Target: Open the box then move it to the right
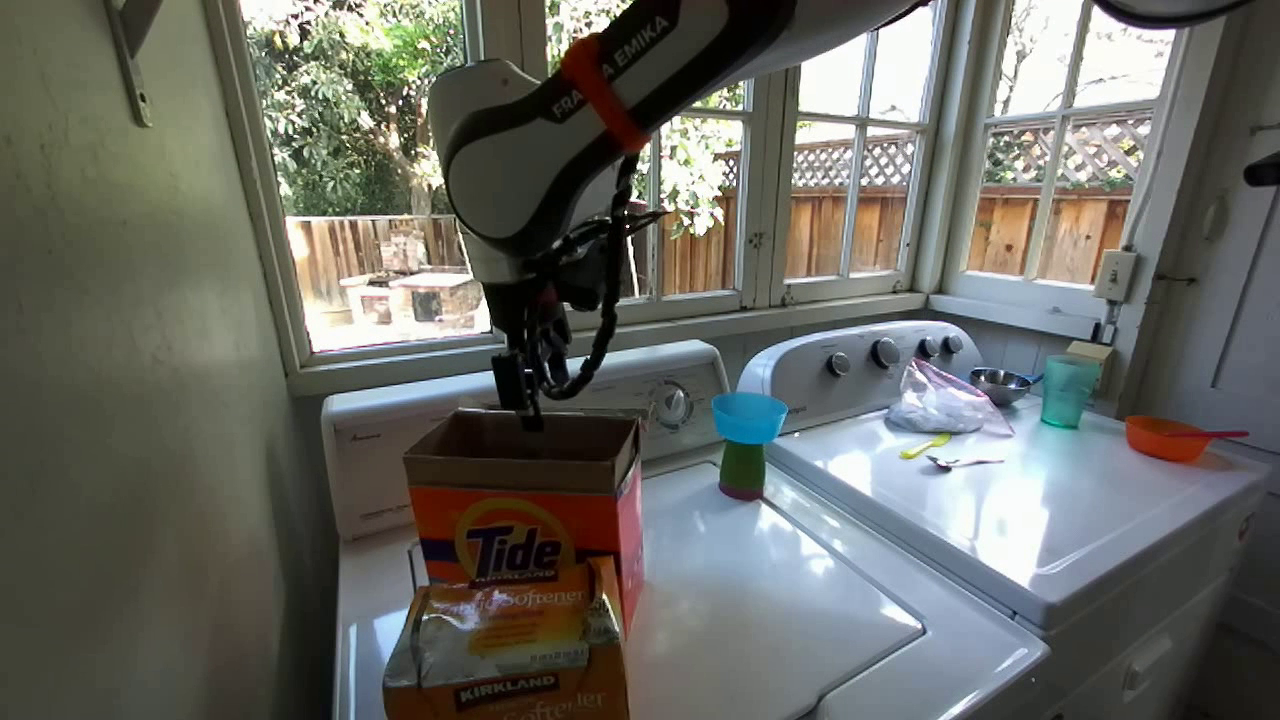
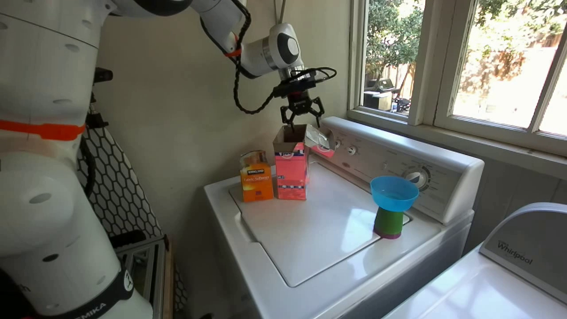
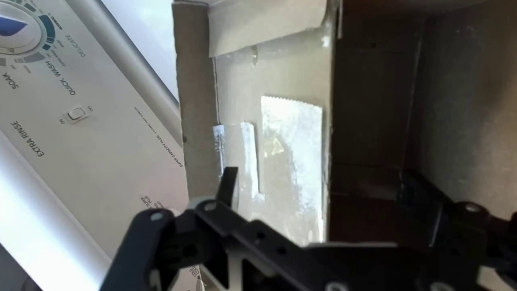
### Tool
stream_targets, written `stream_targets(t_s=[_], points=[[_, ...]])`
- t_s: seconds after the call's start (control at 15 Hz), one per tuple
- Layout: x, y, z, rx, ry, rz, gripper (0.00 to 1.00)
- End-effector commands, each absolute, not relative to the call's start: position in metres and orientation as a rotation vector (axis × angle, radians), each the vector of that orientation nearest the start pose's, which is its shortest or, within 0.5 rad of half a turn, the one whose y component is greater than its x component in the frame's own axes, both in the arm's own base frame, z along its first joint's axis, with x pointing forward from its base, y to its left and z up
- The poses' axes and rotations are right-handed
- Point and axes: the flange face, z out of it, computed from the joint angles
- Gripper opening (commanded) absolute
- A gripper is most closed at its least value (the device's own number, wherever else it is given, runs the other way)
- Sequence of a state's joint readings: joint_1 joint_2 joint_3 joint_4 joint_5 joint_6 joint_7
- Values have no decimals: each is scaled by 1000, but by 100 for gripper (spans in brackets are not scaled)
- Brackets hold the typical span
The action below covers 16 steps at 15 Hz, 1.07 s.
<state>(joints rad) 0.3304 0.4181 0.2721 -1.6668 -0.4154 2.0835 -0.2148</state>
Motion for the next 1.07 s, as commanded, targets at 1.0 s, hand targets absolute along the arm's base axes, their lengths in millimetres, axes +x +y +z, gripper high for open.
stream_targets(t_s=[1.0], points=[[602, 339, 320, -2870, -1522, 102, 74]])
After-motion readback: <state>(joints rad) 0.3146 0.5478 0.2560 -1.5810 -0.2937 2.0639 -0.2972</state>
